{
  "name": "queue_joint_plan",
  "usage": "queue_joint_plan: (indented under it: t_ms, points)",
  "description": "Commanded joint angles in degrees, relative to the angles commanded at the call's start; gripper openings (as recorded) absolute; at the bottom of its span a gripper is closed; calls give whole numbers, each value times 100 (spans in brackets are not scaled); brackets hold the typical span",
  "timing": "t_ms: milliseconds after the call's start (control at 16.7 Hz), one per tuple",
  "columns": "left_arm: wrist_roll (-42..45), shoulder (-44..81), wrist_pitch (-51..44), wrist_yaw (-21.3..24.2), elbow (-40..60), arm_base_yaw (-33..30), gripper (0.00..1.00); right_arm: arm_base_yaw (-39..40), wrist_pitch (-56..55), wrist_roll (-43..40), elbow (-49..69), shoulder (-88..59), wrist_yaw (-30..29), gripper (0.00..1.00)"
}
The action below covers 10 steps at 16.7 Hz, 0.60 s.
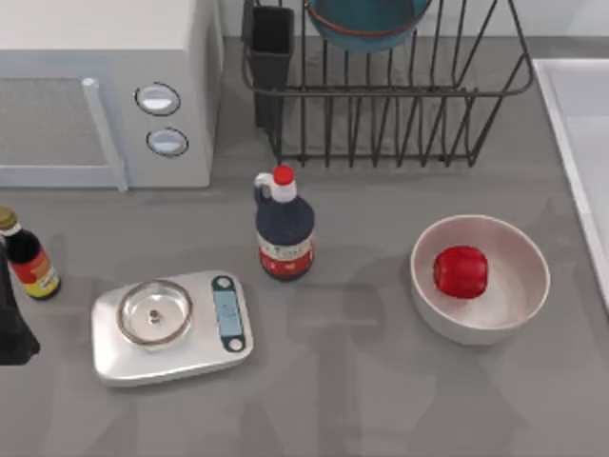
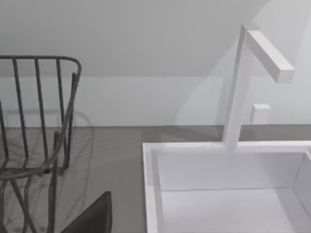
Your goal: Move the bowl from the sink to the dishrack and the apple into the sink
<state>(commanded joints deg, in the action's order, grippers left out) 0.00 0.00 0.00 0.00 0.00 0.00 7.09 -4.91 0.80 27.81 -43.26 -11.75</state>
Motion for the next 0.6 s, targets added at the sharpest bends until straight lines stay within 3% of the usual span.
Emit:
queue_joint_plan:
  t_ms: [300,600]
  points:
    - [0,0,0,0,0,0,100,-547,489,-41,-1707,2791,757,100]
    - [0,0,0,0,0,0,100,-706,509,-76,-2678,4175,1140,100]
